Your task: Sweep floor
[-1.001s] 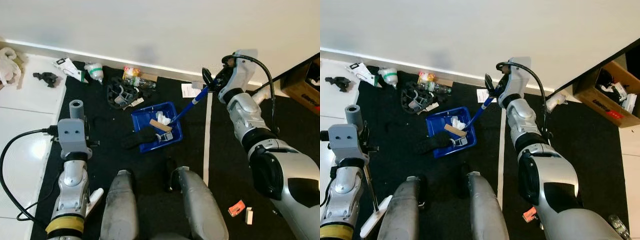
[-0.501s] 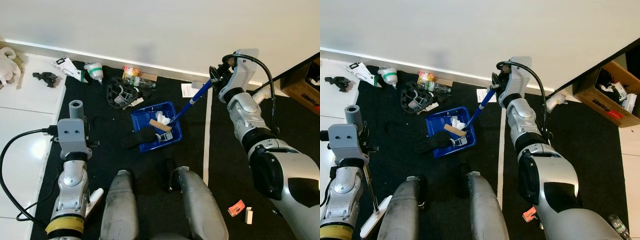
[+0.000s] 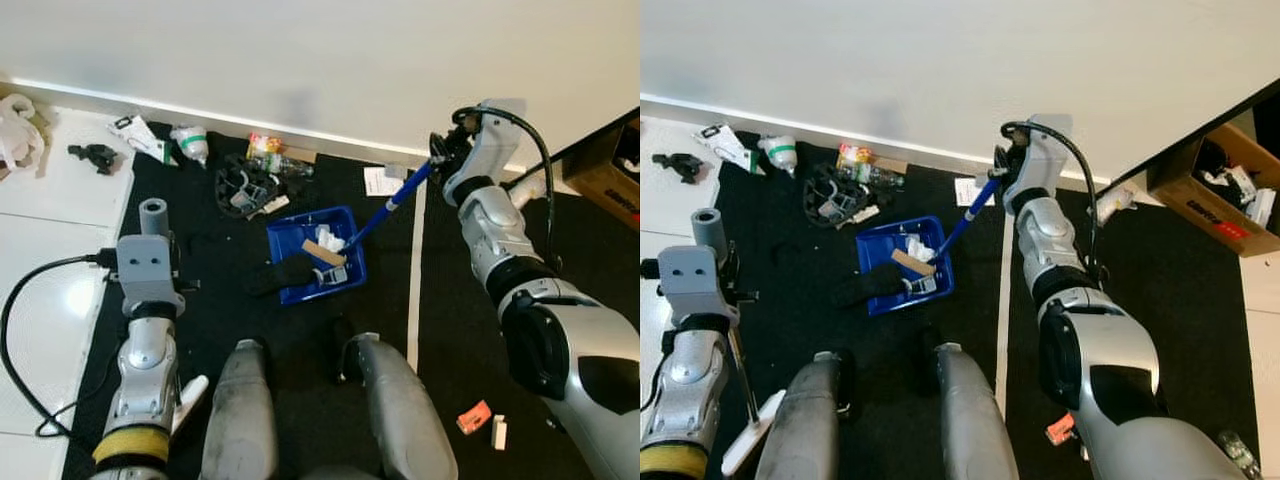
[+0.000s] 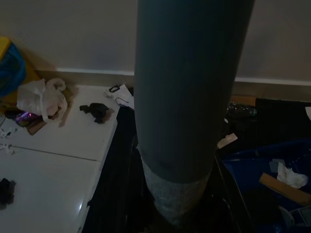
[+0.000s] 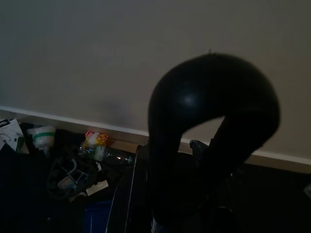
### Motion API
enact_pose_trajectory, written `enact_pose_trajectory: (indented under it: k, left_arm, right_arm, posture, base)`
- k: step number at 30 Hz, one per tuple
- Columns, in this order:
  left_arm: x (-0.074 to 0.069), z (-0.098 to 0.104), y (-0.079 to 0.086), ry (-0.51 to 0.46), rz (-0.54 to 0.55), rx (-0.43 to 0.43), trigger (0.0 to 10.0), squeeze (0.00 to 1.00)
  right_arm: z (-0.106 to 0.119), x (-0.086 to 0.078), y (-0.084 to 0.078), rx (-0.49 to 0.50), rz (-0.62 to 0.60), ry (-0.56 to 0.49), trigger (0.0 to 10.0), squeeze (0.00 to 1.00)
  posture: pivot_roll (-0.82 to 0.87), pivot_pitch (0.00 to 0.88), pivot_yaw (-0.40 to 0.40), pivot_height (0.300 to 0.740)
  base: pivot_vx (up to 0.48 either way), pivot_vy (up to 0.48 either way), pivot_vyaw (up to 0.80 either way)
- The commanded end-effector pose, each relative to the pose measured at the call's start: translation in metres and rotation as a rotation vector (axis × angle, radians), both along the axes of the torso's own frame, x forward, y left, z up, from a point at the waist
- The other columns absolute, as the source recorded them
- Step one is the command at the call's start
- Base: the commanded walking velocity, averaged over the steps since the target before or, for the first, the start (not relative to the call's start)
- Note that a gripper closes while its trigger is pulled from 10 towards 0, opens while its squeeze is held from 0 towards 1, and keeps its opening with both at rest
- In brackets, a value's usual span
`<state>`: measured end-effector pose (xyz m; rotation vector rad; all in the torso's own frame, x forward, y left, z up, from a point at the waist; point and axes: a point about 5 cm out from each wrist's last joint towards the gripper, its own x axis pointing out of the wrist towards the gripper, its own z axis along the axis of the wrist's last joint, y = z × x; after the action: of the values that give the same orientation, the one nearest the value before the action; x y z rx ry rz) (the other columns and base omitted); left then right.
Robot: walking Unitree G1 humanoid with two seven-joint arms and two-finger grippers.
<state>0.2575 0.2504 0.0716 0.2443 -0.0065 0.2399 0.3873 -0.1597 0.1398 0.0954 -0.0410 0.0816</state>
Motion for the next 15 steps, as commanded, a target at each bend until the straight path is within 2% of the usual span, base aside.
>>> enact_pose_trajectory:
  k: [1,2,3,4,5,10,15]
  left_arm:
    - [-0.006,-0.013,0.000,0.051,-0.004,-0.013,10.0,0.00]
    - [-0.006,-0.013,0.000,0.051,-0.004,-0.013,10.0,0.00]
    - [-0.003,-0.013,-0.001,0.049,-0.014,-0.010,10.0,0.00]
    - [-0.001,-0.013,-0.003,0.050,-0.021,-0.008,10.0,0.00]
    - [0.002,-0.013,-0.005,0.050,-0.027,-0.008,10.0,0.00]
    - [0.015,-0.013,-0.018,0.056,-0.076,-0.001,10.0,0.00]
    - [0.020,-0.013,-0.022,0.060,-0.091,0.002,10.0,0.00]
  right_arm:
    - [-0.014,-0.009,-0.020,-0.008,-0.089,0.015,3.7,0.00]
    - [-0.014,-0.009,-0.020,-0.008,-0.089,0.015,3.7,0.00]
    - [-0.014,-0.010,-0.020,-0.007,-0.088,0.002,4.5,0.00]
    - [-0.014,-0.010,-0.021,-0.006,-0.088,-0.005,4.5,0.00]
    - [-0.015,-0.011,-0.022,-0.001,-0.094,-0.005,10.0,0.00]
    - [-0.021,-0.017,-0.034,-0.005,-0.165,-0.006,10.0,0.00]
    - [-0.024,-0.020,-0.040,-0.002,-0.197,-0.004,10.0,0.00]
  posture:
    - [0.19,0.235,-0.169,0.740]
    - [0.19,0.235,-0.169,0.740]
    - [0.18,0.220,-0.161,0.740]
    - [0.17,0.214,-0.156,0.740]
    - [0.17,0.202,-0.147,0.740]
    - [0.15,0.158,-0.112,0.740]
    - [0.14,0.129,-0.099,0.740]
  base:
    - [0.000,0.000,0.00]
    - [0.000,0.000,0.00]
    - [0.000,0.000,0.00]
    - [0.000,0.000,0.00]
    - [0.000,0.000,0.00]
    - [0.000,0.000,0.00]
    - [0.000,0.000,0.00]
